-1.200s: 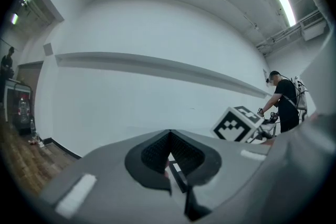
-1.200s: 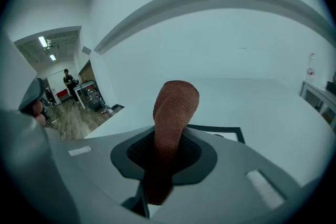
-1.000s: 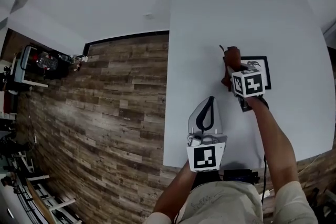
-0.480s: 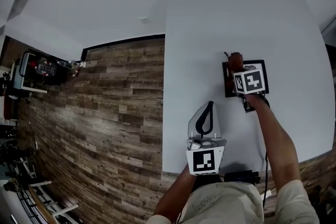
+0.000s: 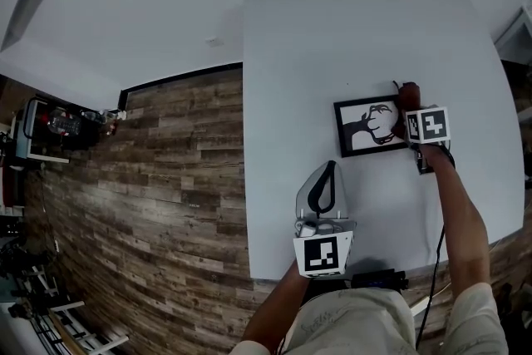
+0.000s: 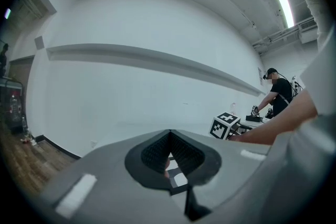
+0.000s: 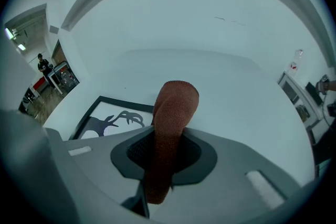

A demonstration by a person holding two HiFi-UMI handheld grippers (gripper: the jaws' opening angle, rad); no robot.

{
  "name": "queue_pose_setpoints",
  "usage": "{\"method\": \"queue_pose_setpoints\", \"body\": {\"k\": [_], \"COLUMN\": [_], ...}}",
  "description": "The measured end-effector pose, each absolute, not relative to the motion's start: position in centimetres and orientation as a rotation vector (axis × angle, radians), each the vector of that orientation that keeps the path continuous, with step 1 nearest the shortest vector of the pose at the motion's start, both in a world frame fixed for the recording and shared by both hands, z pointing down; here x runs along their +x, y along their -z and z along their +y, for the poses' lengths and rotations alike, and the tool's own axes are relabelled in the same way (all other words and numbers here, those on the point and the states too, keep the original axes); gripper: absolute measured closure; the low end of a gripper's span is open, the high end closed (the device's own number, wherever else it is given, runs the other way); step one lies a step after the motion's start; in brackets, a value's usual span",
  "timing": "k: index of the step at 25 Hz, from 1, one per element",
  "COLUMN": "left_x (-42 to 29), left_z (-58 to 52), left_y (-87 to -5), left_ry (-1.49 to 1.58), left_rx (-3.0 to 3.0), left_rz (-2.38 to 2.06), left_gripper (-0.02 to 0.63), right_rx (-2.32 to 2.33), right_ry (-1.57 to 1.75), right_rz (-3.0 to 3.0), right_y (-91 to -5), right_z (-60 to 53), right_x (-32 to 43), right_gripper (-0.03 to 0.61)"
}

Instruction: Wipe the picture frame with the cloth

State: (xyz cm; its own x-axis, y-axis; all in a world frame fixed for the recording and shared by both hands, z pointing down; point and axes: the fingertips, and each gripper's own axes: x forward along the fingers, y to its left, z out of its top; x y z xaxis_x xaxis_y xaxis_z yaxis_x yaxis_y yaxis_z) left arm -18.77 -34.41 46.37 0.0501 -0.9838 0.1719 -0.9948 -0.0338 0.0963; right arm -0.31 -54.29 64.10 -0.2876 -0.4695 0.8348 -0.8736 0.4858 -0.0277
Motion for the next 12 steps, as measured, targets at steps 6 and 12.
{"method": "queue_pose_setpoints", "body": {"k": [6,12], "left_x": [-18.2,-19.4], "left_z": [-34.4,-34.1], "left_y": [-46.1,-45.9], "left_ry": [-0.080,-0.060], "left_rx": [2.133,2.090], "left_rz": [-2.045,-2.089], "left_gripper": [0.612,0.613], "right_rx": [1.122,0.879], "right_ry": [-0.611,-0.648], "right_rz": [-2.023,-2.202], "right_y": [-61.4,-59.9], "right_z": [-53.1,-46.0], "right_x": [-2.2,-13.0], "right_gripper": [0.488,0.488]}}
